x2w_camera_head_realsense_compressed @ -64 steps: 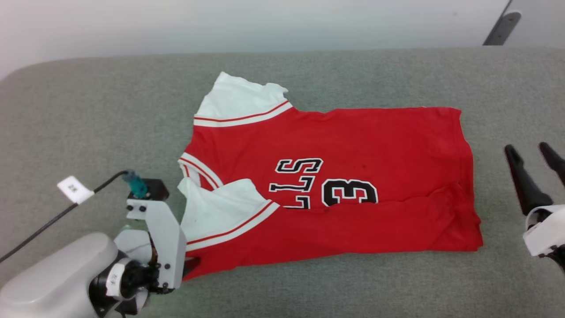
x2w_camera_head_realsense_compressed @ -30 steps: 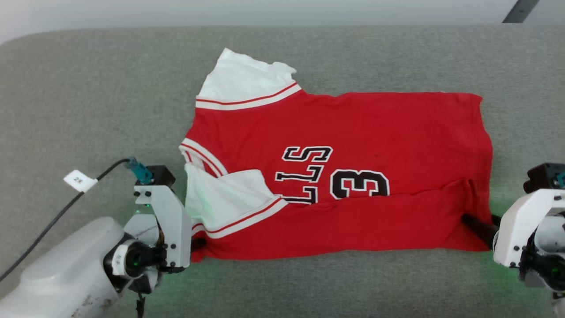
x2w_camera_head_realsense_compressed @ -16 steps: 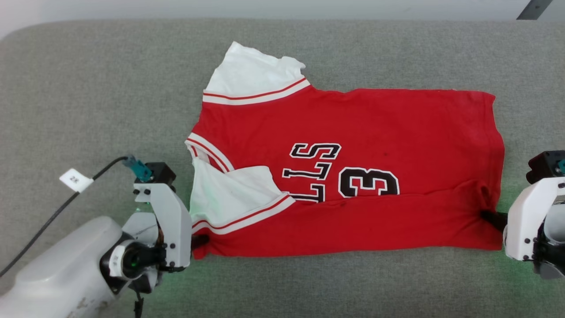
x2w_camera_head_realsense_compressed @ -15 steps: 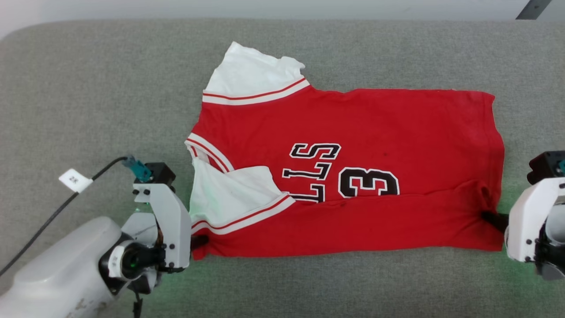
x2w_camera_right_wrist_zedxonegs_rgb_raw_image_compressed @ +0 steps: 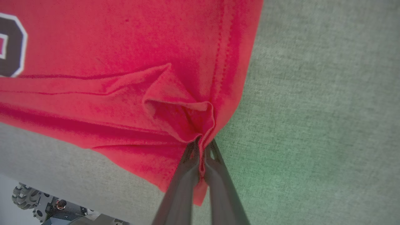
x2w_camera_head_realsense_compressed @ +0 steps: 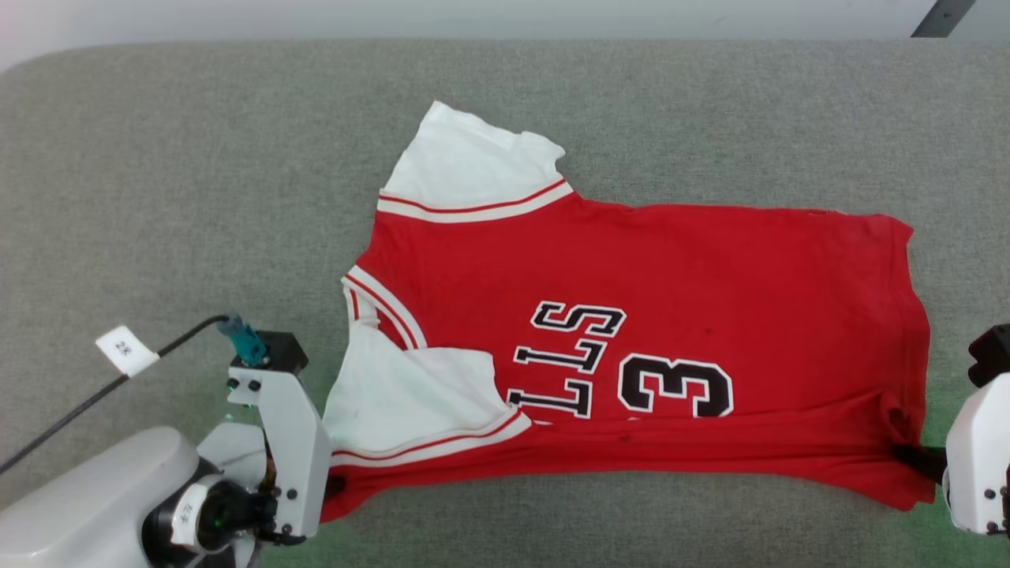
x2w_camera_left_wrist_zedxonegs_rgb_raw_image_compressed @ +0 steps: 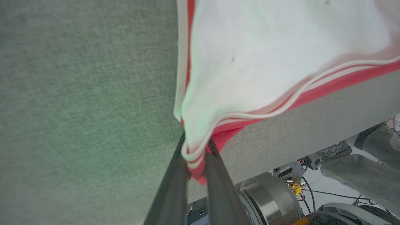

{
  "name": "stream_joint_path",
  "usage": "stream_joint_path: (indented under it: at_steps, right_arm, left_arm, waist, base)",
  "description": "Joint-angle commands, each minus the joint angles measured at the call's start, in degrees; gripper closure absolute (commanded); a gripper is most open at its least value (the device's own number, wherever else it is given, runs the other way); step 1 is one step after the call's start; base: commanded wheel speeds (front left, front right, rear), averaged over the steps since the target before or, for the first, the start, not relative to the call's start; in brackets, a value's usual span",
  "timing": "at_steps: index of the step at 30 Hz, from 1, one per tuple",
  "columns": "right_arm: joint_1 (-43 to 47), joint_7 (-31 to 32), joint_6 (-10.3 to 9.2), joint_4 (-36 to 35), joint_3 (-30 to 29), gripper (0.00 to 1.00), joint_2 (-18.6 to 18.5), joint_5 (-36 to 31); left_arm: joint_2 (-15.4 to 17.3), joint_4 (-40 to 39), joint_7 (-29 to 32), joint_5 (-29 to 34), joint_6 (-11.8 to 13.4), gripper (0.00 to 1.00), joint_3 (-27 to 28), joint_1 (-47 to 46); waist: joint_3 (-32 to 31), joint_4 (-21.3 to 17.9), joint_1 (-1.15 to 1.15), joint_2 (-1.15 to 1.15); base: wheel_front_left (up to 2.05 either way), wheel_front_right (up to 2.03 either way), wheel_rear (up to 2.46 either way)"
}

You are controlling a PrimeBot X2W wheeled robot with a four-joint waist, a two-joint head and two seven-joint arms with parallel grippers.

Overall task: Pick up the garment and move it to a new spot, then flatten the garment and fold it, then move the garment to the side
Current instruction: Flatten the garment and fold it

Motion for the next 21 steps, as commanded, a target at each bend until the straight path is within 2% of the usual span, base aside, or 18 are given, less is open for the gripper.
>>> stream_joint_path:
  at_steps: [1,6,13,16,21]
  right_arm:
    - [1.4,0.5,-0.17,0.1,-0.6,1.00,-0.5,-0.1]
    - [2.9,0.9,-0.16,-1.2,-1.5,1.00,1.1,-1.0]
    - [2.9,0.9,-0.15,-0.9,-0.4,1.00,2.9,-1.9]
    - [3.5,1.6,-0.15,-1.0,0.1,1.00,2.4,-1.2]
    - [4.6,3.7,-0.15,-2.5,-0.4,1.00,1.0,-0.5]
  left_arm:
    - [1.1,-0.1,0.5,0.5,0.8,1.00,-0.3,1.1]
    - [1.3,-1.6,0.0,0.6,2.0,1.00,-0.4,1.7]
    - [0.1,0.1,-1.0,0.4,1.1,1.00,-0.5,2.5]
    - [0.2,0.2,-0.3,0.0,0.6,1.00,-1.0,3.0]
    - [1.6,-1.0,1.0,0.0,1.6,1.00,-1.3,3.0]
  waist:
    - [0.1,-0.1,0.00,0.00]
    - [0.6,-0.2,0.00,0.00]
    - [0.7,-0.4,0.00,0.00]
    - [0.5,-0.3,0.00,0.00]
    - [0.1,-0.1,0.00,0.00]
  base:
    - [0.00,0.00,0.00]
    - [0.00,0.00,0.00]
    - [0.00,0.00,0.00]
    - [0.00,0.00,0.00]
    - [0.00,0.00,0.00]
